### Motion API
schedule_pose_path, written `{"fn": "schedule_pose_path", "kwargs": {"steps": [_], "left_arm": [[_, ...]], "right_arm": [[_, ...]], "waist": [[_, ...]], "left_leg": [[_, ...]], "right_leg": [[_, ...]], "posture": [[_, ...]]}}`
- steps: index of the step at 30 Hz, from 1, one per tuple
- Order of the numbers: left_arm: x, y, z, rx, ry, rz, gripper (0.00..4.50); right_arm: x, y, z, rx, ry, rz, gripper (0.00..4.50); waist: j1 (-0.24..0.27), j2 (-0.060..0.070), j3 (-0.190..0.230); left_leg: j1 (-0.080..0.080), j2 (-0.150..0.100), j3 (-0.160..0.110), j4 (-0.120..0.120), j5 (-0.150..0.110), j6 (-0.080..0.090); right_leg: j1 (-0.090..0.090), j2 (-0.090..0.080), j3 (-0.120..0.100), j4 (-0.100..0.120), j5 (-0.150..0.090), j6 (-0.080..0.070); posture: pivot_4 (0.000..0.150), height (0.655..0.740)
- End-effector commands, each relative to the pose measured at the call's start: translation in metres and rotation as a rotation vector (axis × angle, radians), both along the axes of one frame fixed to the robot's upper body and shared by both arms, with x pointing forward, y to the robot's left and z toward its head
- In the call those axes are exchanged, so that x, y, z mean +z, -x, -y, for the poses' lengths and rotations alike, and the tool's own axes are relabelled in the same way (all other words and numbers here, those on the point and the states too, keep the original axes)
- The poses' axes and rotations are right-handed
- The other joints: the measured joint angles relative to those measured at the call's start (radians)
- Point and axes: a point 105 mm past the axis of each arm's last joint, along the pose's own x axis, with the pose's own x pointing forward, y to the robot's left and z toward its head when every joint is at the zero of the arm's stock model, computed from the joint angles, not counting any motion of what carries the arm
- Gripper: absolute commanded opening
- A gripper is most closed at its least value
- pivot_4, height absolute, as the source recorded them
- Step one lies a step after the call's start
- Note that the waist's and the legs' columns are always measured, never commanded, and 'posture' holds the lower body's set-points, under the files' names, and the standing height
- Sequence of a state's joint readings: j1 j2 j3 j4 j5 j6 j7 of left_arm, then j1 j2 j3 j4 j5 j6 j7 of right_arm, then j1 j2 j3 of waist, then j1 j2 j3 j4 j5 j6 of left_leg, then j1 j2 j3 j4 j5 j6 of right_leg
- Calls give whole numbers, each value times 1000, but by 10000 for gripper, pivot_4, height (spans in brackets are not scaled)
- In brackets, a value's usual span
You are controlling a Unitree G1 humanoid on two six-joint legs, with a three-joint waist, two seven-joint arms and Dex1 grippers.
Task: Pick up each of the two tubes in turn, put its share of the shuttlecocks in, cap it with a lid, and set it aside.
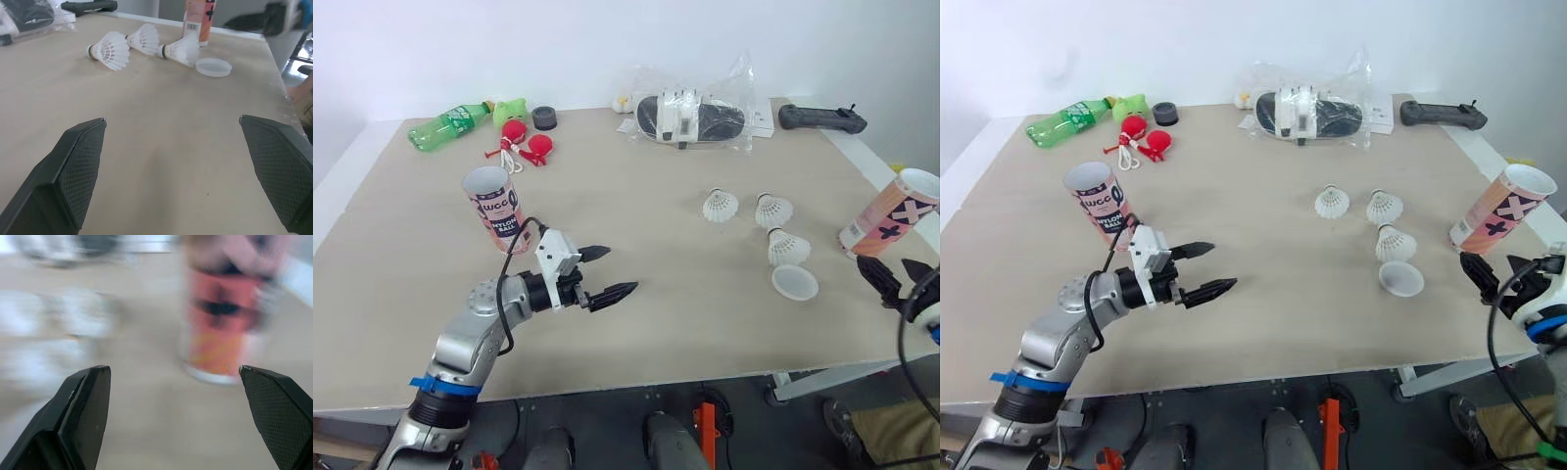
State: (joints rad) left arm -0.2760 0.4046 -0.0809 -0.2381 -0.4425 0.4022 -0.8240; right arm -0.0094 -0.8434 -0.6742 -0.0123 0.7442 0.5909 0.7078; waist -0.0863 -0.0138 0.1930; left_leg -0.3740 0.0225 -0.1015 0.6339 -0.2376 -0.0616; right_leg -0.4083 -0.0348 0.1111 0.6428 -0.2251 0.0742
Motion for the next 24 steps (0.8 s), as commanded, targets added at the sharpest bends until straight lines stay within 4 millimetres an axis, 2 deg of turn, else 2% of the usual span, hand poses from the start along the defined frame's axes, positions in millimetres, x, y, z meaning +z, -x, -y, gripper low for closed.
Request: {"fn": "schedule_pose_path", "kwargs": {"steps": [1, 4, 6, 9, 11, 13, 17, 21, 24], "left_arm": [[9, 8, -16, 94, 14, 51, 45000], [7, 19, -32, 235, 48, 48, 45000], [7, 27, -40, 313, 56, 56, 45000], [5, 42, -54, 459, 69, 53, 45000], [-1, 44, -72, 612, 56, 53, 45000], [-14, 44, -91, 774, 27, 32, 45000], [-31, 35, -99, 894, 22, -1, 45000], [-28, 11, -110, 997, 60, 16, 45000], [-34, -6, -110, 1013, 41, 7, 45000]], "right_arm": [[47, 6, -72, 376, 66, 54, 44862], [58, 5, -119, 584, 148, 48, 44862], [63, 3, -141, 676, 170, 65, 44862], [63, 5, -176, 827, 195, 74, 44862], [60, 7, -196, 927, 212, 76, 44862], [54, 6, -214, 1012, 241, 83, 44862], [40, 0, -230, 1082, 266, 84, 44862], [36, -8, -239, 1098, 284, 112, 44862], [39, -12, -244, 1100, 295, 144, 44862]], "waist": [[-8, 0, 1], [-7, -5, 2], [-4, -8, 4], [7, -11, 6], [18, -11, 6], [28, -12, 6], [43, -13, 7], [48, -14, 7], [46, -13, 7]], "left_leg": [[-1, 0, 1, 0, 0, 0], [1, 2, 2, 0, 0, 0], [3, 2, 2, 2, 0, 0], [1, 2, 2, 2, 0, -1], [-1, 2, 1, 2, 0, -1], [-1, 2, 1, 2, 0, -1], [-2, 2, 1, 2, -1, -2], [-4, 2, 1, 3, -1, -3], [-5, 2, 1, 3, -1, -3]], "right_leg": [[0, 0, 1, 0, 0, 0], [1, 1, 1, 0, -1, -3], [0, 1, 1, 0, 0, -4], [-1, 1, 1, -1, 0, -3], [-1, 1, 0, -1, 1, -1], [-2, 1, 0, -2, 1, 0], [-2, 1, 0, -4, 1, -1], [-2, 1, -1, -8, 2, -3], [-1, 1, -1, -10, 6, 2]], "posture": [[1500, 7400], [1500, 7400], [1500, 7400], [1500, 7400], [1500, 7400], [1500, 7400], [1500, 7400], [1500, 7400], [1500, 7400]]}}
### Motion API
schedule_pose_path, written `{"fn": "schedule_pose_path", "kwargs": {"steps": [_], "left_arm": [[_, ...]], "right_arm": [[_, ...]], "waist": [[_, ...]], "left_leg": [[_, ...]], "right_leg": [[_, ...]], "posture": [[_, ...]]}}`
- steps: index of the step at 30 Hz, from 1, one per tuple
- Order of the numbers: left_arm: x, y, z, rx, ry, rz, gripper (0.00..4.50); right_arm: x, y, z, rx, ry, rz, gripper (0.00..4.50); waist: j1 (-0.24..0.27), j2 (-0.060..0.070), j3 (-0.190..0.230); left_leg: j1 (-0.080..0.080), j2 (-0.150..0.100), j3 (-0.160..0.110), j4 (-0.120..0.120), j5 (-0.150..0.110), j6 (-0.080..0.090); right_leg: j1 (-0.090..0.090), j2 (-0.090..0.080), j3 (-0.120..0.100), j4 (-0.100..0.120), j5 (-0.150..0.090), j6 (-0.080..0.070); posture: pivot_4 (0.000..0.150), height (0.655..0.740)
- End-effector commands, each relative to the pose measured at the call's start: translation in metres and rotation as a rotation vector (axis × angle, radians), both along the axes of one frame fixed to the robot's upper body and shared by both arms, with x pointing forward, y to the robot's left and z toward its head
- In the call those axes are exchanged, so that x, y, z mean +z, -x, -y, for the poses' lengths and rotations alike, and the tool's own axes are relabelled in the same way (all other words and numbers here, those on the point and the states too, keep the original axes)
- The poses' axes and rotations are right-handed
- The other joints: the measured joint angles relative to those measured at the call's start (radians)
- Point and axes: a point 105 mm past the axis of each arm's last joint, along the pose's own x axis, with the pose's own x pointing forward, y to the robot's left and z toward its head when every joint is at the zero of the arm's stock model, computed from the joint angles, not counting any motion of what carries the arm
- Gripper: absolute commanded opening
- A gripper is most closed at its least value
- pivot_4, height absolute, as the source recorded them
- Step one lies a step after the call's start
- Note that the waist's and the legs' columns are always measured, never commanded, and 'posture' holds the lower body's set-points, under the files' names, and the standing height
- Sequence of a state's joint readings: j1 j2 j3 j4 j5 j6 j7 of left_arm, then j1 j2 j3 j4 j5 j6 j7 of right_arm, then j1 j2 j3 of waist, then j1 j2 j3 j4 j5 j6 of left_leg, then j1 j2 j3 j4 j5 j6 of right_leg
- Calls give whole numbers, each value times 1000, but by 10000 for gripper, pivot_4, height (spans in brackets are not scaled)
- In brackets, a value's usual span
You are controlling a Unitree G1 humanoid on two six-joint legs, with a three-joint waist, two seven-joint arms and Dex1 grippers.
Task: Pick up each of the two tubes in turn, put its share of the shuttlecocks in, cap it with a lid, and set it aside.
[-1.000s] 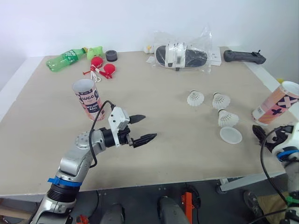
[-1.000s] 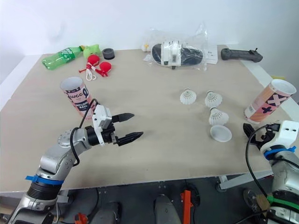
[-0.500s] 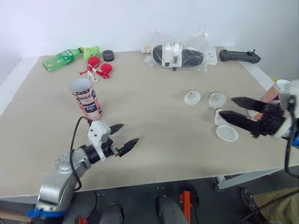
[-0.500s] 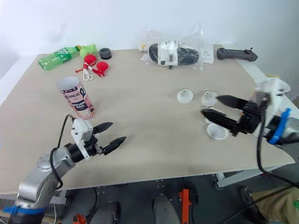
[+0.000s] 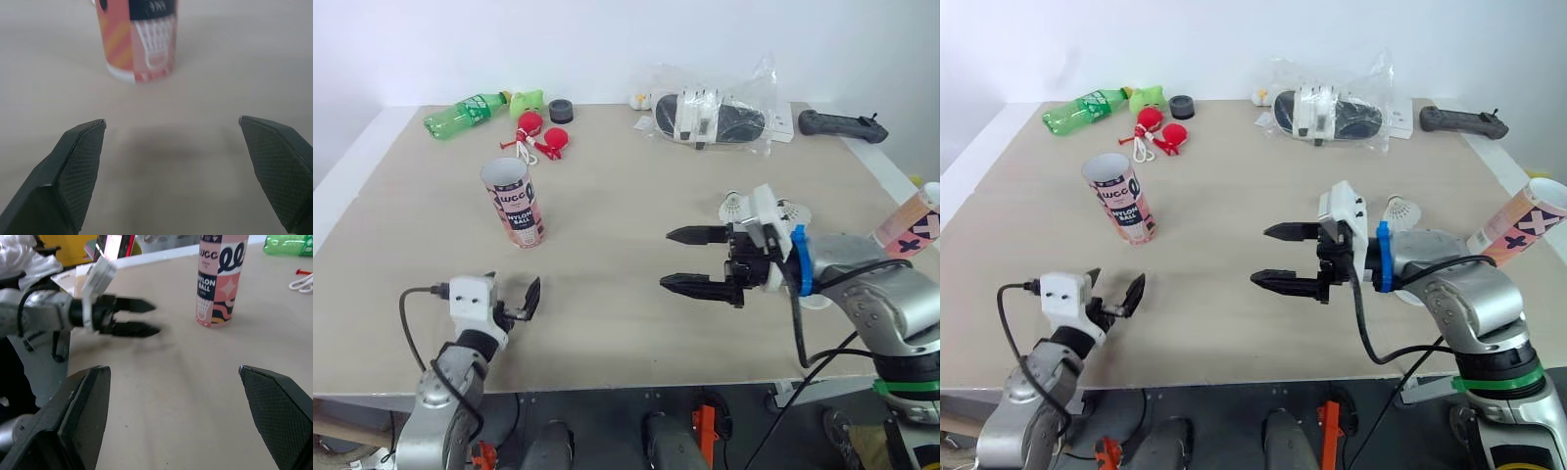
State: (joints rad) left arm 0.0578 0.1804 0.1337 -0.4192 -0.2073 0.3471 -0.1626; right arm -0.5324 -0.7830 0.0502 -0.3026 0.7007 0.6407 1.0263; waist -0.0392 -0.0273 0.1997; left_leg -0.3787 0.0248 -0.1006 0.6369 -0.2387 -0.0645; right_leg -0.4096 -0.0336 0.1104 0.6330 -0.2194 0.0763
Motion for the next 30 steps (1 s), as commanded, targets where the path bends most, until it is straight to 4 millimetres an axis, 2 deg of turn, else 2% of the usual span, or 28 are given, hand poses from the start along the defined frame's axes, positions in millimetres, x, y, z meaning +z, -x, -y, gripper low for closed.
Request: {"fn": "schedule_pose_path", "kwargs": {"steps": [1, 5, 9, 16, 25, 30], "left_arm": [[-5, -13, -5, 43, -19, -4, 45000], [-14, -33, -10, 89, -26, -41, 45000], [-15, -46, -6, 63, -28, -46, 45000], [-10, -64, -3, 25, -36, -23, 45000], [-1, -89, -12, 27, -60, -17, 45000], [5, -101, -9, 5, -33, 2, 45000]], "right_arm": [[12, -3, -5, 15, -7, 84, 44862], [12, -4, -9, 13, -17, 103, 44862], [12, -4, -13, 15, -22, 108, 44862], [11, -3, -17, 18, -33, 105, 44862], [11, -3, -19, 17, -41, 104, 44862], [9, -2, -18, 15, -34, 106, 44862]], "waist": [[-3, 0, 0], [-4, 0, 0], [-4, 1, 0], [-5, 1, 0], [-6, 1, 0], [-6, 1, 0]], "left_leg": [[0, 0, 0, 0, 0, 0], [-1, 0, -1, -1, 0, 0], [-1, 0, -1, -1, 0, 0], [0, 0, -1, 0, 1, 0], [0, 0, -2, 0, 1, 0], [0, 0, -2, -1, 1, 0]], "right_leg": [[0, 0, 0, 0, 0, 0], [0, 1, -1, 0, 0, 0], [0, 1, -1, 0, 0, 0], [1, 1, -1, 0, 2, 0], [1, 1, -1, 0, 3, 0], [1, 1, -1, 0, 2, 0]], "posture": [[1500, 7400], [1500, 7400], [1500, 7400], [1500, 7400], [1500, 7400], [1500, 7400]]}}
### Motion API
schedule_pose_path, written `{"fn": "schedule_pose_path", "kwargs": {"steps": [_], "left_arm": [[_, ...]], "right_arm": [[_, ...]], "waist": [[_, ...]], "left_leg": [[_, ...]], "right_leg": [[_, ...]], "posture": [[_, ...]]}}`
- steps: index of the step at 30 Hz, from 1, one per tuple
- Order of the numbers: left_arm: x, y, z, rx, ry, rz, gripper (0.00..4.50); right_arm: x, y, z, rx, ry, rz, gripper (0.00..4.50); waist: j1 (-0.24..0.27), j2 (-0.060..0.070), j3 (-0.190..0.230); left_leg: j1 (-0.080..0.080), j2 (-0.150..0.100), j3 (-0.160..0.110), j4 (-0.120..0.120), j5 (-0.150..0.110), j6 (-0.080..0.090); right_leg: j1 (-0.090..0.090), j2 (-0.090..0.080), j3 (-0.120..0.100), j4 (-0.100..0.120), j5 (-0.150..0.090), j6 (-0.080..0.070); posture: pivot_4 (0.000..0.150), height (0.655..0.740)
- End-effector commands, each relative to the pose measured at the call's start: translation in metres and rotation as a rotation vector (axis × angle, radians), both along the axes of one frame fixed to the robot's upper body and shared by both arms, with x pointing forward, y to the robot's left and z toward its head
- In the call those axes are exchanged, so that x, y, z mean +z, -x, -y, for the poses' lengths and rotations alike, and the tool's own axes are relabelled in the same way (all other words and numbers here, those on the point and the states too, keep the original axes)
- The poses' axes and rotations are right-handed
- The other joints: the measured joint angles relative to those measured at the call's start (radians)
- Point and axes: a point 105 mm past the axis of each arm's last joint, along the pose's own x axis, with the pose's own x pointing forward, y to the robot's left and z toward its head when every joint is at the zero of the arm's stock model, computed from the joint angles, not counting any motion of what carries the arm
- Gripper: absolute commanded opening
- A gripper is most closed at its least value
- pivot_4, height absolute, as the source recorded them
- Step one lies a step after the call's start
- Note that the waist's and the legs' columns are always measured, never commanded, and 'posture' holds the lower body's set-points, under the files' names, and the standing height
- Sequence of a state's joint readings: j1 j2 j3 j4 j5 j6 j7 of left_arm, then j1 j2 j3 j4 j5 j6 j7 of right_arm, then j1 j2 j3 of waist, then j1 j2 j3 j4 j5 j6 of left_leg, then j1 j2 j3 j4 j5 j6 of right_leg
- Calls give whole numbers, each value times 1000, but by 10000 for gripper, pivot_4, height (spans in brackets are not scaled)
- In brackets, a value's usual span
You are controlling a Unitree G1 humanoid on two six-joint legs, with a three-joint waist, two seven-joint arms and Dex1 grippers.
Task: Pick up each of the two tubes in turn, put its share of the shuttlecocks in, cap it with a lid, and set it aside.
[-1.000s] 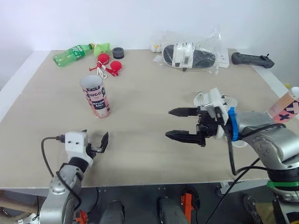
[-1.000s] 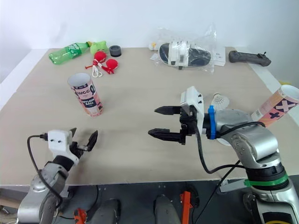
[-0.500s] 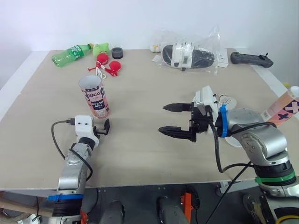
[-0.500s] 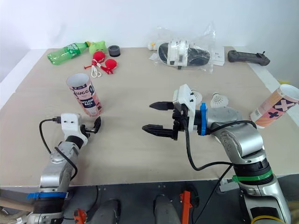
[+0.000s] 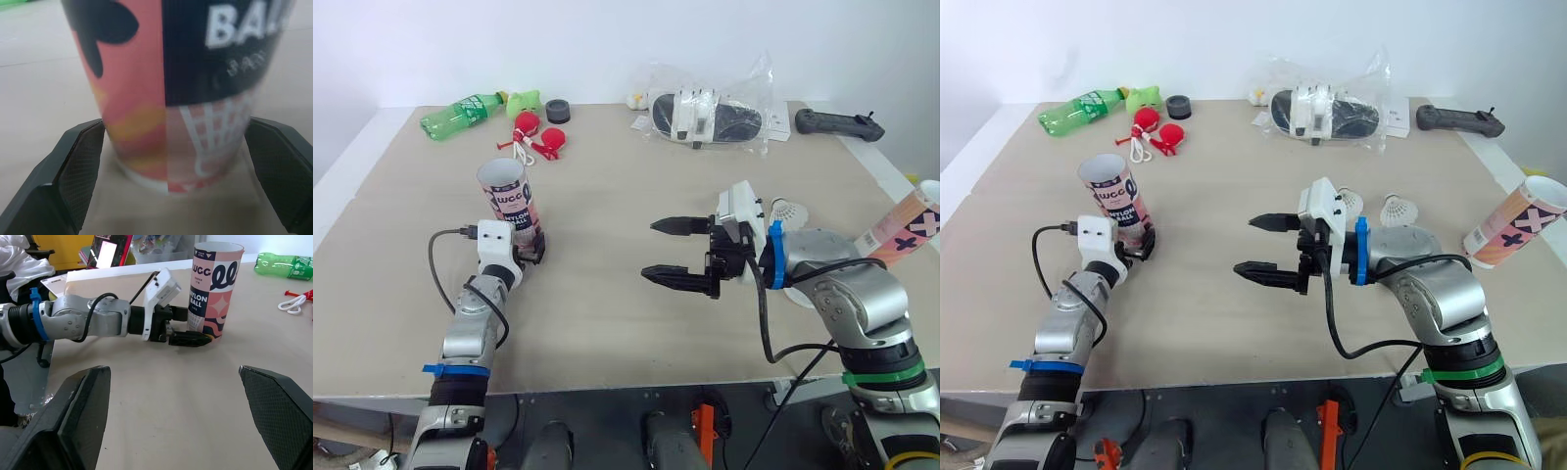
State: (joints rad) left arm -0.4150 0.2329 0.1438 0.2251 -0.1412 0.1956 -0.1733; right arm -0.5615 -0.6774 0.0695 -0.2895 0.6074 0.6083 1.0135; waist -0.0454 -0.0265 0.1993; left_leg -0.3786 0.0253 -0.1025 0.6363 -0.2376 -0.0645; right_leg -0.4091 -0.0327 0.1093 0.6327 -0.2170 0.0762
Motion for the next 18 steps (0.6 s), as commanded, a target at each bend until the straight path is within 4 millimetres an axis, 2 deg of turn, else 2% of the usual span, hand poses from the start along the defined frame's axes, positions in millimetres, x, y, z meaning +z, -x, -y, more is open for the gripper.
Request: {"fn": "schedule_pose_path", "kwargs": {"steps": [1, 10, 18], "left_arm": [[7, -8, -3, -11, 11, 26, 45000], [8, -23, -3, -32, -6, 35, 45000], [8, -28, -1, -45, -8, 44, 45000]], "right_arm": [[8, 6, -2, 13, -3, 49, 44862], [7, 8, -2, 14, 2, 48, 44862], [7, 10, -1, 10, 3, 49, 44862]], "waist": [[0, 0, 0], [0, 0, 0], [0, 0, 0]], "left_leg": [[0, 0, 0, 0, 0, 0], [0, 0, 0, 0, 0, 0], [0, 0, -1, 0, 0, 0]], "right_leg": [[0, 0, 0, 0, 0, 0], [0, 0, 0, 0, 0, 0], [0, 0, -1, 0, 0, 0]], "posture": [[1500, 7400], [1500, 7400], [1500, 7400]]}}
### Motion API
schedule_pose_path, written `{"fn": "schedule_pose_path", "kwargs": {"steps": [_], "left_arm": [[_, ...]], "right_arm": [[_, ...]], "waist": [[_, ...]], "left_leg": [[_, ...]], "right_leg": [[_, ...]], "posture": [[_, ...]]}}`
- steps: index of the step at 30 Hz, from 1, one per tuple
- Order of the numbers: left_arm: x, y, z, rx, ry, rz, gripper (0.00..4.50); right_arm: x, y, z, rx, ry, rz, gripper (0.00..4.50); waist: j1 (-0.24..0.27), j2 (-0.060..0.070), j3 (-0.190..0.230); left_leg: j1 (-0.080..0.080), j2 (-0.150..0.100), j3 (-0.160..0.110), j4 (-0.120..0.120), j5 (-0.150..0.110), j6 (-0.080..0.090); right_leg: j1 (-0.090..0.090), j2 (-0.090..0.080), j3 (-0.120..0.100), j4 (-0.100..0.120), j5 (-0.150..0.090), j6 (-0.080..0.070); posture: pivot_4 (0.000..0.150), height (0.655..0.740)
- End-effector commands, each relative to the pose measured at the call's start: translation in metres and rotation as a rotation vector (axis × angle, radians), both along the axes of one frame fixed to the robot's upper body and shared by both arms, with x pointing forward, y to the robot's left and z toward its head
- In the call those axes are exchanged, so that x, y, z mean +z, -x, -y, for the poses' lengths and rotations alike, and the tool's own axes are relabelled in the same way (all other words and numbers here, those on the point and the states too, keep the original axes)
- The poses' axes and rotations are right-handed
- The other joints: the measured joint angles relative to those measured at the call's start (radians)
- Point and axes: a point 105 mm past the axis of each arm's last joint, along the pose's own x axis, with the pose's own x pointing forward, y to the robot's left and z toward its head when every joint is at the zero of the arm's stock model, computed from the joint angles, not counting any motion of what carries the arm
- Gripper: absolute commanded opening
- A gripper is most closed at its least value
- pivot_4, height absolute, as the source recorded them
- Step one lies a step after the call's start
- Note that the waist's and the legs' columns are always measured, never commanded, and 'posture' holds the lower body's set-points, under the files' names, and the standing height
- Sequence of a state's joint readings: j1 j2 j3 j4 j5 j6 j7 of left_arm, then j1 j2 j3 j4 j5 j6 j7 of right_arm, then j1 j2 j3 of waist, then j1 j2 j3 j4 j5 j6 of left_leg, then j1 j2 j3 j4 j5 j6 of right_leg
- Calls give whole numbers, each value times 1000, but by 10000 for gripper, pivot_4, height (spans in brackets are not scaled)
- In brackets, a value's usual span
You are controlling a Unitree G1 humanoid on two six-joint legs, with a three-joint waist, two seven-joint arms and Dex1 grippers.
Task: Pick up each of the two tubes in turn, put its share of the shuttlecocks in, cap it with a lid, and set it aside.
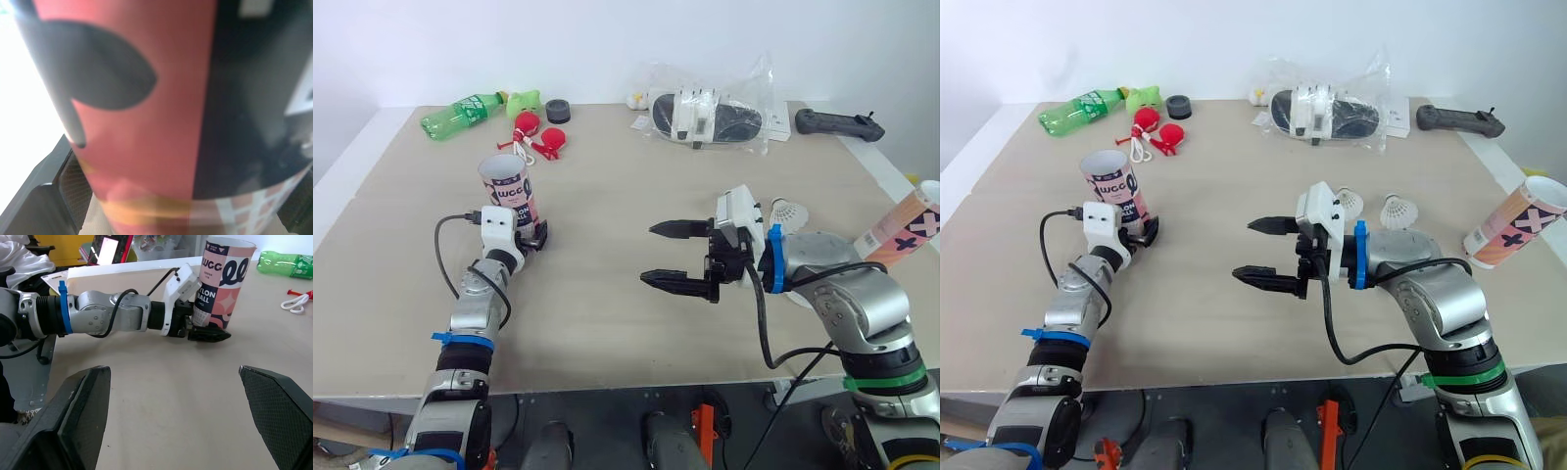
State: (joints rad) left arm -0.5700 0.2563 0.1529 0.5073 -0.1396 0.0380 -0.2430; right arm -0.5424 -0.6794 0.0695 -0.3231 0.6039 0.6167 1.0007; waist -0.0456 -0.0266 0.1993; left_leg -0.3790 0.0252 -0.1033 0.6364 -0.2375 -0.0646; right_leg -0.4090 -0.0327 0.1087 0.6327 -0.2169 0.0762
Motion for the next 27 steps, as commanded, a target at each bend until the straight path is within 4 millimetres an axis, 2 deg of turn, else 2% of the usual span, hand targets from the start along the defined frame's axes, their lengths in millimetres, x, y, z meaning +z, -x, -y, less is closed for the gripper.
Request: {"fn": "schedule_pose_path", "kwargs": {"steps": [1, 2, 5, 12, 15, 19, 21, 24, 27], "left_arm": [[3, -2, -2, 4, -4, 14, 45000], [4, -2, -2, 8, 0, 19, 45000], [2, -2, -1, 3, 5, 11, 37194], [0, 0, -3, -14, 1, 7, 37194], [6, 6, 11, -190, -20, 3, 37194], [16, 32, 40, -594, -199, -45, 37194], [16, 43, 44, -708, -246, -87, 37194], [14, 66, 51, -940, -440, -205, 37194], [21, 74, 56, -1044, -521, -274, 37194]], "right_arm": [[10, 6, 0, 12, -6, 45, 44862], [10, 6, 0, 12, -6, 45, 44862], [10, 6, 0, 12, -4, 46, 45000], [10, 7, 0, 13, -2, 46, 45000], [15, 8, 3, 15, -7, 49, 45000], [33, 10, 15, 17, -17, 47, 45000], [37, 11, 19, 13, -20, 38, 45000], [37, 8, 36, -30, 10, 17, 45000], [34, 6, 49, -84, 27, -3, 45000]], "waist": [[0, 0, 0], [0, 0, 0], [0, 0, 0], [0, 0, 0], [0, 0, 0], [-1, 0, 0], [-1, 0, 0], [-1, 0, 0], [-1, 0, 0]], "left_leg": [[0, 0, 0, 0, 0, 0], [0, 0, 0, 0, 0, 0], [0, 0, 0, 0, 0, 0], [0, 0, 0, 0, 0, 0], [0, 0, 0, 0, 0, 0], [-3, 0, 0, 0, 0, 0], [-5, 0, -1, 0, 0, 0], [-7, 0, -1, 0, 0, 0], [-9, 0, -1, -1, 0, 0]], "right_leg": [[0, 0, 0, 0, 0, 0], [0, 0, 0, 0, 0, 0], [0, 0, 0, 0, 0, 0], [0, 0, 0, 0, 0, 0], [0, 0, 0, 0, 0, 0], [-2, 0, -1, 0, 0, 0], [-4, 0, -1, 0, 0, 0], [-5, 0, -2, 0, -1, -1], [-7, 0, -2, 0, -1, -2]], "posture": [[1500, 7400], [1500, 7400], [1500, 7400], [1500, 7400], [1500, 7400], [1500, 7400], [1500, 7400], [1500, 7400], [1500, 7400]]}}
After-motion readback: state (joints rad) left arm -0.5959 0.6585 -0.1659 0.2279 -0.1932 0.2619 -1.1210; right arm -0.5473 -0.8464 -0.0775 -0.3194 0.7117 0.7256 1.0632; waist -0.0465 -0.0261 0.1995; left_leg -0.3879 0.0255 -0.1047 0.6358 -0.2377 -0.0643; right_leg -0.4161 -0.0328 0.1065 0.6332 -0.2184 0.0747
